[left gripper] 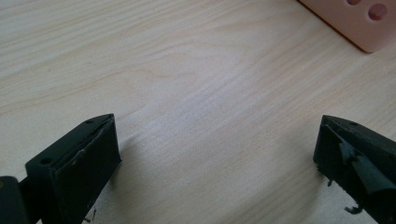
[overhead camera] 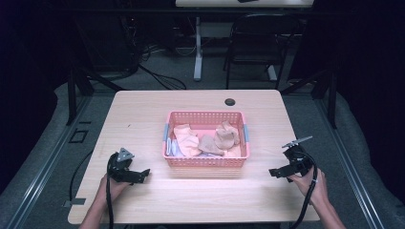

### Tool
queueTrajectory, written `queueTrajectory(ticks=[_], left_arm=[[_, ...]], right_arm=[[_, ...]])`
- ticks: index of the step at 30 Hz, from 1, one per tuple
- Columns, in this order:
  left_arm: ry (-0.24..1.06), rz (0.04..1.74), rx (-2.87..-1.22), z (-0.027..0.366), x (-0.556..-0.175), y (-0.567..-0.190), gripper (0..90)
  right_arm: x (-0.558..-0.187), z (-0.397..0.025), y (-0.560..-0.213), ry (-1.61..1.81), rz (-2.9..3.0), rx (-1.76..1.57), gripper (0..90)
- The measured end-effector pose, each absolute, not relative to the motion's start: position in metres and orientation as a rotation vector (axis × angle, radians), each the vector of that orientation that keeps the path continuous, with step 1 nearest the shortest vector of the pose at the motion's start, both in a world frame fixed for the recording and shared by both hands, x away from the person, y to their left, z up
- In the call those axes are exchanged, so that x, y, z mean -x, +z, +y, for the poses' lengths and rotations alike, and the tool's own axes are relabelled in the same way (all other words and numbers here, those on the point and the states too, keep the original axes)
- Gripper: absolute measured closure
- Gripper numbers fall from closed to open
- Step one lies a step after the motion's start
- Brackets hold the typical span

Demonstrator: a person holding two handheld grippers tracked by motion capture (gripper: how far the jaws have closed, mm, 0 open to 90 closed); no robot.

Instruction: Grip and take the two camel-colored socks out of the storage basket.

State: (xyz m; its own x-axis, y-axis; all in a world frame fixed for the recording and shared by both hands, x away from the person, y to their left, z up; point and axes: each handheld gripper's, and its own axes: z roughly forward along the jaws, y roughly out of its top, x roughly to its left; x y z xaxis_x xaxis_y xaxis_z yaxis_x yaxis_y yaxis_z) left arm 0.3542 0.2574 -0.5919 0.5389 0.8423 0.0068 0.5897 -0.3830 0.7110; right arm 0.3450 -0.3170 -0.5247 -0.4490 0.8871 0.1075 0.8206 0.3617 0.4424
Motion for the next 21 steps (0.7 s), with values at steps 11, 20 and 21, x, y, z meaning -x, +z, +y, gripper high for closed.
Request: queueTrajectory(ticks=[11, 20, 21], left_arm=[[0.491, 1.163, -2.106, 0.256, -0.354, -0.592, 0.3], [0.487, 1.154, -2.110, 0.256, -0.356, -0.592, 0.0], [0.487, 1.154, -2.110, 0.256, -0.356, -0.592, 0.0]], right_arm=[[-0.347, -0.306, -0.523, 0.656, 2.501, -1.519, 0.0], [-0.343, -0.299, -0.503, 0.683, 2.500, -1.476, 0.0], [-0.343, -0.297, -0.501, 0.699, 2.497, -1.477, 0.0]])
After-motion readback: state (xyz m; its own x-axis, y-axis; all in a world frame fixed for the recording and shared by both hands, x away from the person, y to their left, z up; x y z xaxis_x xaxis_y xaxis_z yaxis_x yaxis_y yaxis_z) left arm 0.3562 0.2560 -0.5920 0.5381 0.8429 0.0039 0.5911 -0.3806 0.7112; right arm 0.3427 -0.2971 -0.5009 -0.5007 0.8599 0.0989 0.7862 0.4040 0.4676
